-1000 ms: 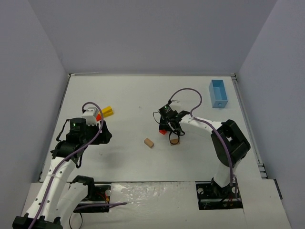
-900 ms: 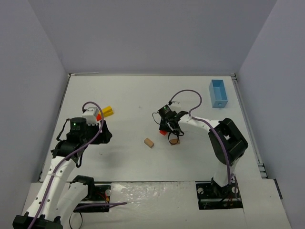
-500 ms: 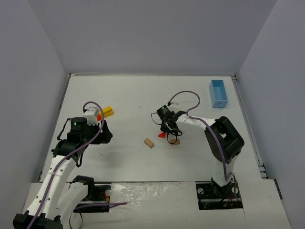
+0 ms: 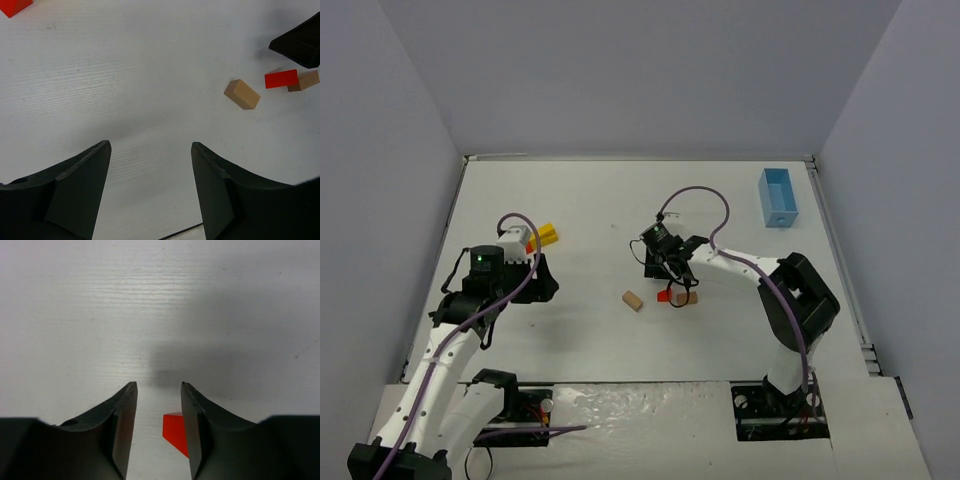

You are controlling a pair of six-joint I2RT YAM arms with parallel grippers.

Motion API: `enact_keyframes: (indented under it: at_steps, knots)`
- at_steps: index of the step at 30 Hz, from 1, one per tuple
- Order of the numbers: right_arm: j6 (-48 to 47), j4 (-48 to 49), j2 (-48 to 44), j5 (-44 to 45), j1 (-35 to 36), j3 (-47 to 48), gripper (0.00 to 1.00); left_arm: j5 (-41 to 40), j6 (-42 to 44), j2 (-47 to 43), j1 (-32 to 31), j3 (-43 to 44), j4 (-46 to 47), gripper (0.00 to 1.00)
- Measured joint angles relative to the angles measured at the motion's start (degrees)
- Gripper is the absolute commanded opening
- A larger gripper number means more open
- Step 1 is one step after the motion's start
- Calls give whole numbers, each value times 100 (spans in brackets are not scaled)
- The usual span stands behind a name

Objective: Build the wood block tower

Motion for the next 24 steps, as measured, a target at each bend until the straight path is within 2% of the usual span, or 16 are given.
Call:
enact_keyframes:
  at_steps: [7, 10, 13, 18, 24]
  knots:
    - [-600, 53, -1144, 11, 46, -363, 48, 372, 23, 117, -9, 0, 150, 62]
    - [-744, -13, -1862, 17, 17, -664, 54, 555, 125, 269, -152, 48, 228, 62]
    - [-856, -80, -2639, -54, -162, -955, 59, 467, 351, 615, -789, 280, 249, 62]
    - [-878, -289, -3879, -112, -928, -1358, 68, 19, 963, 1560, -2398, 1141, 364, 62]
    - [-911, -542, -5089, -29, -1255, -1610, 70, -115, 1678, 3175, -3127, 2357, 551, 62]
